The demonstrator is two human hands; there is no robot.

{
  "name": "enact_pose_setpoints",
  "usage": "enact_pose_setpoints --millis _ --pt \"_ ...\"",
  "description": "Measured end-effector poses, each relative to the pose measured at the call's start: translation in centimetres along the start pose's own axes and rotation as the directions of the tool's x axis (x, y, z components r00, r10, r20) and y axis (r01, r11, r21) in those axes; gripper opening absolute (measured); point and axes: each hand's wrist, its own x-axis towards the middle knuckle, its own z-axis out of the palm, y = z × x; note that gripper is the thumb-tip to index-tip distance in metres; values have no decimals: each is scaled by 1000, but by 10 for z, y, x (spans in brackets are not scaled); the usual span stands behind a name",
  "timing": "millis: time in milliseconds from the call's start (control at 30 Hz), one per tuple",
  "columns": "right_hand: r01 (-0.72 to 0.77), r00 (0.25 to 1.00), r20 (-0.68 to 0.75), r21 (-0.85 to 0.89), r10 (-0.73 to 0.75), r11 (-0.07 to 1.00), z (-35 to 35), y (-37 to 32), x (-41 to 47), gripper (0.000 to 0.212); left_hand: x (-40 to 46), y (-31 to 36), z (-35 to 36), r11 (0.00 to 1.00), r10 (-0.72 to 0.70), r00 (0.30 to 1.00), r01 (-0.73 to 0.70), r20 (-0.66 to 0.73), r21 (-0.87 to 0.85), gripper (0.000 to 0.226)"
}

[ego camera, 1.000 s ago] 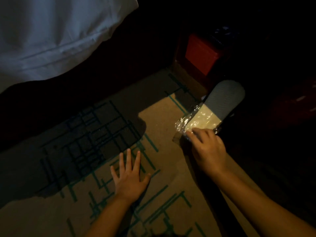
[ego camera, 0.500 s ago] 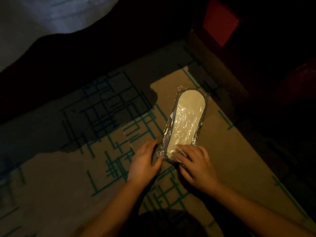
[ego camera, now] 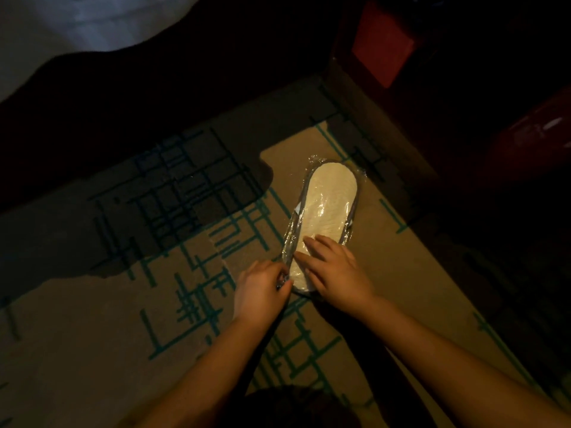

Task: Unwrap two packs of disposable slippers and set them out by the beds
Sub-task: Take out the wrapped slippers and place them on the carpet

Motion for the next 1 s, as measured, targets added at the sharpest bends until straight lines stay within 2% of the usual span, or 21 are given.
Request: enact_pose_setpoints --millis 167,433,600,733,767,800,900,933,1000 --pt "19 998 62 53 -22 998 -4 3 5 62 -2 -2 4 1000 10 1000 -10 -23 -29 15" --pt "20 993 116 66 -28 998 -8 7 9 50 -40 -18 5 961 252 968 -251 7 116 21" --pt "57 990 125 53 -63 997 -1 3 6 54 -54 -43 -6 942 182 980 -198 86 272 28" --pt "53 997 57 63 -56 997 2 -1 -6 61 -56 -40 -14 960 109 994 -98 -25 263 34" --pt "58 997 48 41 -60 997 4 -2 -10 62 -55 -36 -13 961 127 991 -115 -34 250 39" --pt "69 997 42 9 -69 998 6 -4 -13 64 -54 -31 -12 955 170 986 -165 1 246 45" --pt "64 997 35 -73 -62 995 15 -4 -20 68 -51 -11 -3 873 309 917 -378 251 309 66" --pt "42 998 49 -77 -38 996 15 -3 -21 69 -51 -10 3 859 304 895 -405 325 313 70" --pt "-7 994 106 -72 15 997 13 1 -24 73 -56 -12 12 879 211 893 -351 397 323 69"
